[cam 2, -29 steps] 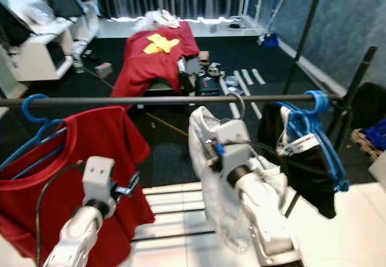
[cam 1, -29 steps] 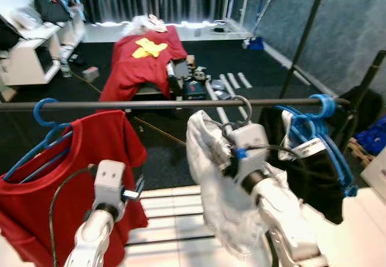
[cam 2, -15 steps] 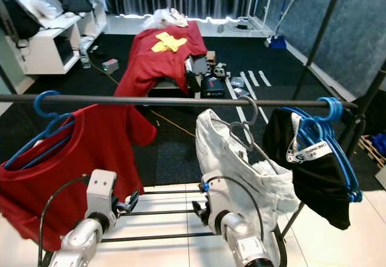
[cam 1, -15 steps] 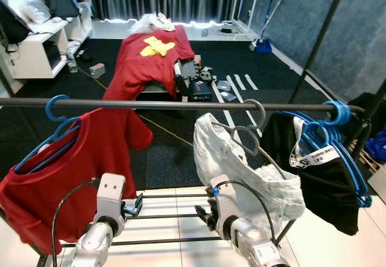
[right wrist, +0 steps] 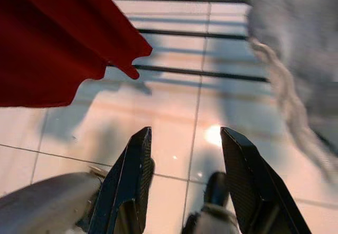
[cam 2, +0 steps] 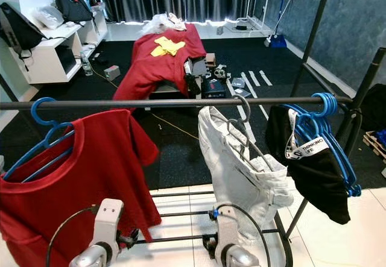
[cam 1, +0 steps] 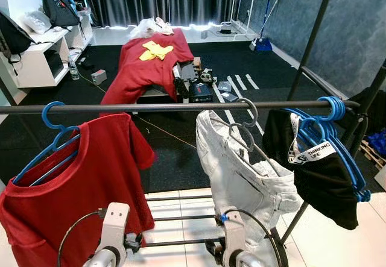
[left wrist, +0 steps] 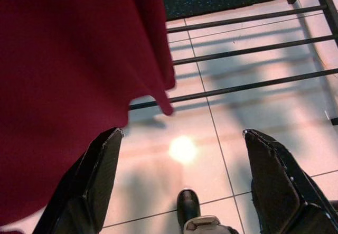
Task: Hang hanger
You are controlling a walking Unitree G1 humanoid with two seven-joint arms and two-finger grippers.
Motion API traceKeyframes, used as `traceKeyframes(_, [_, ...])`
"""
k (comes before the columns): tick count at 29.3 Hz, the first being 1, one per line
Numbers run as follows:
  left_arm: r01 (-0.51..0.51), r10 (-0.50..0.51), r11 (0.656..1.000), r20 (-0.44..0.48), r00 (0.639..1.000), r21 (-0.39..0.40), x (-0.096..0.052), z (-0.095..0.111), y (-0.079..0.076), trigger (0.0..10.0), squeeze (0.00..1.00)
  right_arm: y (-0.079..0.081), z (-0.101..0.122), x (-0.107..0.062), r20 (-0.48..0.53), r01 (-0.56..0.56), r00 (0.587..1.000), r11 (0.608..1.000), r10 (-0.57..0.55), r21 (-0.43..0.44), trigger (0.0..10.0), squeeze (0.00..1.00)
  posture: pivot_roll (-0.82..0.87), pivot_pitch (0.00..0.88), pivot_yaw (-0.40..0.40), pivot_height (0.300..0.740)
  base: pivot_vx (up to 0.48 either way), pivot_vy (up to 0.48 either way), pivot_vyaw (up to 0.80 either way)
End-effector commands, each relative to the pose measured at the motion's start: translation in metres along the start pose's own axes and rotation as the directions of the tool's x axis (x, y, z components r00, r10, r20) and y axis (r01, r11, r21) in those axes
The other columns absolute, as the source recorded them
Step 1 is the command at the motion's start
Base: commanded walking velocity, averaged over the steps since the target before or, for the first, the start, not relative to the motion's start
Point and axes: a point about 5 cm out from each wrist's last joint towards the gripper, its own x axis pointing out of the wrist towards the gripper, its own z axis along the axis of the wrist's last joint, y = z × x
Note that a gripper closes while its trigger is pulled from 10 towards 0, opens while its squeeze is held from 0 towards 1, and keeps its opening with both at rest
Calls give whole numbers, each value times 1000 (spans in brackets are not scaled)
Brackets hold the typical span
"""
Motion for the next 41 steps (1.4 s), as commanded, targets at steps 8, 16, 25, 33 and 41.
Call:
traceKeyframes(8, [30, -31, 998, 5, 1000, 52, 4, 0, -7, 10000, 0, 0, 4, 2, 29, 16, 999, 1000, -16, 21, 10000, 0, 125, 0, -30, 740, 0, 0, 0])
traceKeyframes(16, [78, -80, 996, 57, 995, 42, 8, 14, -15, 10000, 0, -5, 8, 2, 61, 29, 998, 997, -33, 70, 10000, 0, 143, 0, -31, 740, 0, 0, 0])
traceKeyframes(25, [78, -81, 996, 101, 992, 37, 10, 23, -19, 10000, 0, -11, 12, 1, 78, 44, 996, 995, -50, 84, 10000, 0, 119, 0, 6, 740, 0, 59, 0])
traceKeyframes(33, [91, -95, 995, 128, 987, 33, 10, 27, -21, 10000, 0, -17, 11, -1, 82, 64, 994, 994, -71, 85, 10000, 0, 123, 0, -12, 740, 0, 411, 0])
traceKeyframes(41, [65, -66, 998, 143, 988, 15, 7, 24, -17, 10000, 0, -15, 20, 1, 97, 50, 994, 996, -58, 80, 10000, 0, 126, 0, -27, 740, 0, 422, 0])
